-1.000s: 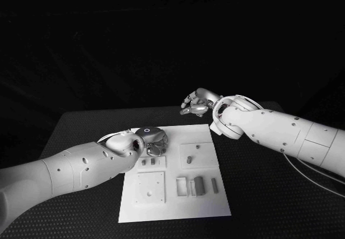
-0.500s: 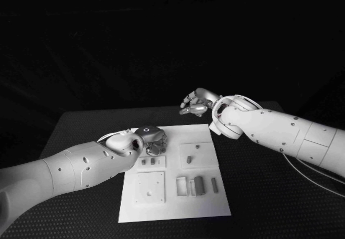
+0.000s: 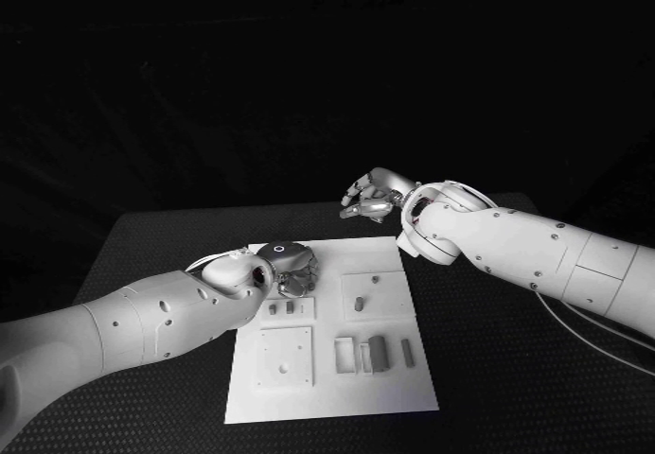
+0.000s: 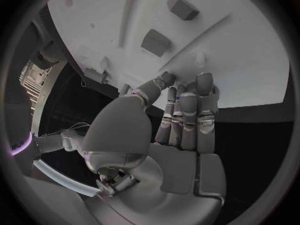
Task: Assemble the parts on the task board
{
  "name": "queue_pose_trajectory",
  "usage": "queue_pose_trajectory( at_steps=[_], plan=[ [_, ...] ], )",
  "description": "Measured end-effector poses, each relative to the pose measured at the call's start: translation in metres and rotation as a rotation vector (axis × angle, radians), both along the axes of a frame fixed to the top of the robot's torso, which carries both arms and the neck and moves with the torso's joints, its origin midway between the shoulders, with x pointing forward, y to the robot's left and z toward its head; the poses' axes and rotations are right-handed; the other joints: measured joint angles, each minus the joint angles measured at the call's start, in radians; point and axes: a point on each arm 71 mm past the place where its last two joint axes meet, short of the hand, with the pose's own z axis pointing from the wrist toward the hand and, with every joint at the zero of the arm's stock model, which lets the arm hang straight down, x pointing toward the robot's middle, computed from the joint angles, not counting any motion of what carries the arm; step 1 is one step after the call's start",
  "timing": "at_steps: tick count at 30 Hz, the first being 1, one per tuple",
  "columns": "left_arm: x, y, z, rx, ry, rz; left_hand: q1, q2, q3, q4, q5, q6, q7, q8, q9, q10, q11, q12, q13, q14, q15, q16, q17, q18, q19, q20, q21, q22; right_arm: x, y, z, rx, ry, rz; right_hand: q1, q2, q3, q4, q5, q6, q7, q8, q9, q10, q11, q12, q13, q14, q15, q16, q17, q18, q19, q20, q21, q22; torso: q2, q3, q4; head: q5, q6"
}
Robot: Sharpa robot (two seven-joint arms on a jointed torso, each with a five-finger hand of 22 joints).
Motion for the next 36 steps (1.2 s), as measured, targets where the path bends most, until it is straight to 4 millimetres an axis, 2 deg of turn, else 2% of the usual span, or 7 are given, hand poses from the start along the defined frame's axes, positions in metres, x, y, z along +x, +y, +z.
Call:
queue_pose_trajectory(
  at_steps=[7, 14, 36],
  plan=[
    [-0.0019, -0.0057, -0.0022, -0.002, 0.005, -0.010, 0.001, 0.001, 0.003, 0.002, 0.000, 0.006, 0.006, 0.000, 0.000, 0.011, 0.000, 0.000, 0.000, 0.006, 0.001, 0.001, -0.001, 0.000, 0.005, -0.002, 0.000, 0.000, 0.0000, 0.0011, -0.0001, 0.000, 0.000, 0.002, 0.000, 0.000, 0.000, 0.000, 0.000, 0.000, 0.000, 0.000, 0.000, 0.000, 0.000, 0.000, 0.000, 0.000, 0.000, 0.000, 0.000, 0.000, 0.000, 0.000, 0.000, 0.000, 0.000, 0.0000, -0.0007, 0.000, -0.001],
    [-0.0011, -0.0040, -0.0029, 0.002, 0.005, -0.007, 0.005, 0.005, 0.006, 0.000, 0.000, 0.010, 0.008, 0.000, 0.000, 0.026, -0.006, 0.006, 0.002, 0.007, -0.001, 0.005, -0.001, 0.000, 0.006, -0.002, 0.004, 0.000, -0.0002, 0.0010, 0.0000, 0.000, 0.000, 0.002, 0.000, 0.000, 0.000, 0.000, 0.000, 0.000, 0.000, 0.000, 0.000, 0.000, 0.000, 0.000, 0.000, 0.000, 0.000, 0.000, 0.000, 0.000, 0.000, 0.000, 0.000, 0.000, 0.000, 0.0004, -0.0007, -0.001, -0.002],
    [0.0013, -0.0040, -0.0039, 0.013, 0.004, -0.002, 0.007, 0.010, 0.009, 0.002, 0.000, 0.014, 0.010, 0.000, -0.002, 0.026, -0.006, 0.009, 0.005, 0.011, -0.004, 0.005, -0.002, 0.000, 0.011, -0.004, 0.004, 0.000, -0.0004, 0.0010, 0.0001, 0.001, 0.000, 0.002, 0.000, 0.000, 0.000, 0.000, 0.000, 0.000, -0.001, 0.000, 0.000, -0.002, 0.002, 0.000, 0.001, 0.000, 0.000, 0.000, 0.001, 0.000, 0.000, 0.000, 0.000, 0.000, 0.001, 0.0003, -0.0006, -0.004, -0.005]
  ],
)
